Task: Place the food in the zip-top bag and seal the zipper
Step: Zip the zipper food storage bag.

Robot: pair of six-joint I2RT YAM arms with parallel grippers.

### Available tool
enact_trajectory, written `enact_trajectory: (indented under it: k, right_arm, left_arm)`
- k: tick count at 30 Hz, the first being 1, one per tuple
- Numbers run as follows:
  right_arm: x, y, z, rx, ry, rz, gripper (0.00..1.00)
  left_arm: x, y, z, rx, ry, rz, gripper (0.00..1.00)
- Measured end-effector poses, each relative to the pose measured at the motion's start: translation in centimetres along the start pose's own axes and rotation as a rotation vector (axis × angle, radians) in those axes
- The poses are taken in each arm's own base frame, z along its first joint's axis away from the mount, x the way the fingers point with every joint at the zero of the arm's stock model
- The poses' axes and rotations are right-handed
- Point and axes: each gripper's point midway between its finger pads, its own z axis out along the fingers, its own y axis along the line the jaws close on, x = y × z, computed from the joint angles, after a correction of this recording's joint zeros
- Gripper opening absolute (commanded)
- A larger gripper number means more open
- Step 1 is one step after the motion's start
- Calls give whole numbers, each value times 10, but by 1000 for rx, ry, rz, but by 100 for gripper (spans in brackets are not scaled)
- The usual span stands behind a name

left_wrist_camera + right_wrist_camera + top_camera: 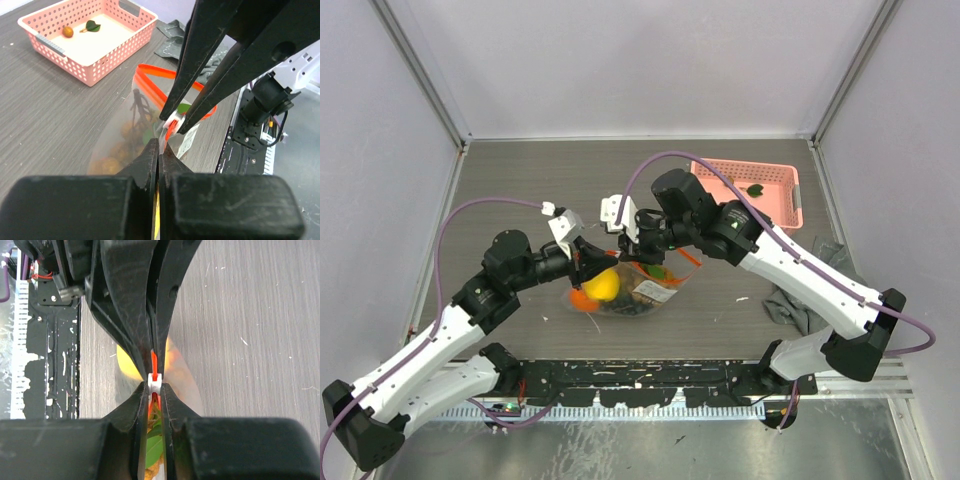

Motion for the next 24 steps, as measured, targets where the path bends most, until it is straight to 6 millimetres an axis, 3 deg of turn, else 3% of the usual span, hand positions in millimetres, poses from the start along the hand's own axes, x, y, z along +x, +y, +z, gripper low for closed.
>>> enact_trajectory:
  k: [11, 18, 22, 24]
  right_arm:
    - [30, -11, -1, 90, 87, 50, 0]
    - [32, -13, -5, 107, 88, 74, 0]
    - [33, -10, -7, 93, 93, 85, 0]
    - [31, -12, -8, 90, 93, 91, 0]
  left_arm:
    - [6, 10, -7, -75, -49, -69, 0]
    - [8, 12, -10, -87, -77, -86, 1]
    - [9, 11, -11, -87, -78, -97, 30]
    - [7, 11, -12, -88, -84, -91, 37]
